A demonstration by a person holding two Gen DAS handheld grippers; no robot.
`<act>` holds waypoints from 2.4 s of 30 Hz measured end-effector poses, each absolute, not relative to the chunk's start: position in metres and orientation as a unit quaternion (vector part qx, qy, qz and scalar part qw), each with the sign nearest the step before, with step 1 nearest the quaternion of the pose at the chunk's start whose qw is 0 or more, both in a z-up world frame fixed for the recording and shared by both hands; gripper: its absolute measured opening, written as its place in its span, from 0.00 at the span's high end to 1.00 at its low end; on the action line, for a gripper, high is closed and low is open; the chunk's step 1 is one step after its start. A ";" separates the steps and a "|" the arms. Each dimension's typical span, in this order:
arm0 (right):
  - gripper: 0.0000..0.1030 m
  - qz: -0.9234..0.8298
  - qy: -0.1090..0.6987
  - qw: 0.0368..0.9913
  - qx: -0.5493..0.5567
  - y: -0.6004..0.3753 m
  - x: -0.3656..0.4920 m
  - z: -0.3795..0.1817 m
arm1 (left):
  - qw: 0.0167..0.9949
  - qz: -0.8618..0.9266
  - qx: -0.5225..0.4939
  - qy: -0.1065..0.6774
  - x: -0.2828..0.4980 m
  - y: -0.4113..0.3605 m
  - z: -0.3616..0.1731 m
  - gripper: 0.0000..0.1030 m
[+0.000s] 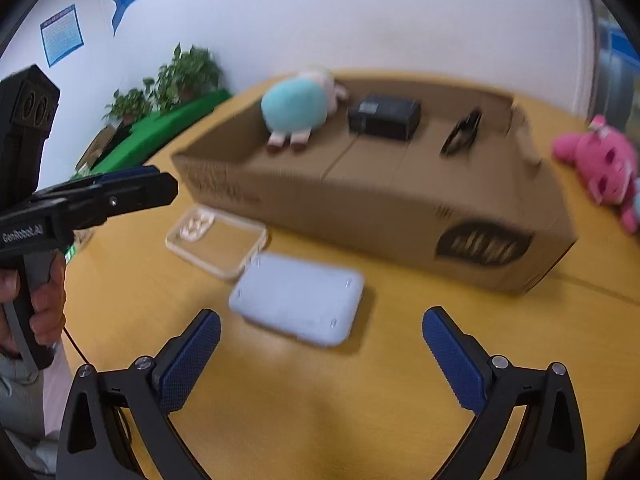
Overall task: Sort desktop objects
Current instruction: 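Move the left tool to the white phone stand and grasp it, then lift the white phone stand with the left tool and carry it over the box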
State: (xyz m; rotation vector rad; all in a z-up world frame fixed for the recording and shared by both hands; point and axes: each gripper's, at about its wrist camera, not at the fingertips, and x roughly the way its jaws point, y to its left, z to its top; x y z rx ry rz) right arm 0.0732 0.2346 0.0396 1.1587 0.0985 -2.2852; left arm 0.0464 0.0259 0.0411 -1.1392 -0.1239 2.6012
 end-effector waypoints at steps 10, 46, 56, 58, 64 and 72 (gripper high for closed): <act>0.02 -0.821 0.093 0.307 0.472 0.211 0.057 -0.015 | 0.226 0.837 -0.484 -0.120 0.029 0.034 -0.029 0.25; 0.18 -0.848 0.023 0.333 0.411 0.230 0.073 0.007 | 0.281 0.836 -0.463 -0.084 0.034 0.053 -0.027 0.70; 0.18 -0.853 0.002 0.355 0.382 0.248 0.114 0.013 | 0.318 0.840 -0.433 -0.075 0.065 0.052 -0.015 0.70; 0.18 -0.851 0.001 0.361 0.382 0.251 0.123 0.014 | 0.325 0.837 -0.434 -0.076 0.070 0.053 -0.015 0.70; 0.18 -0.843 -0.009 0.361 0.400 0.257 0.140 0.009 | 0.334 0.824 -0.450 -0.089 0.083 0.053 -0.017 0.70; 0.29 -0.843 0.000 0.304 0.444 0.252 0.139 -0.012 | 0.312 0.802 -0.504 -0.072 0.090 0.066 -0.036 0.70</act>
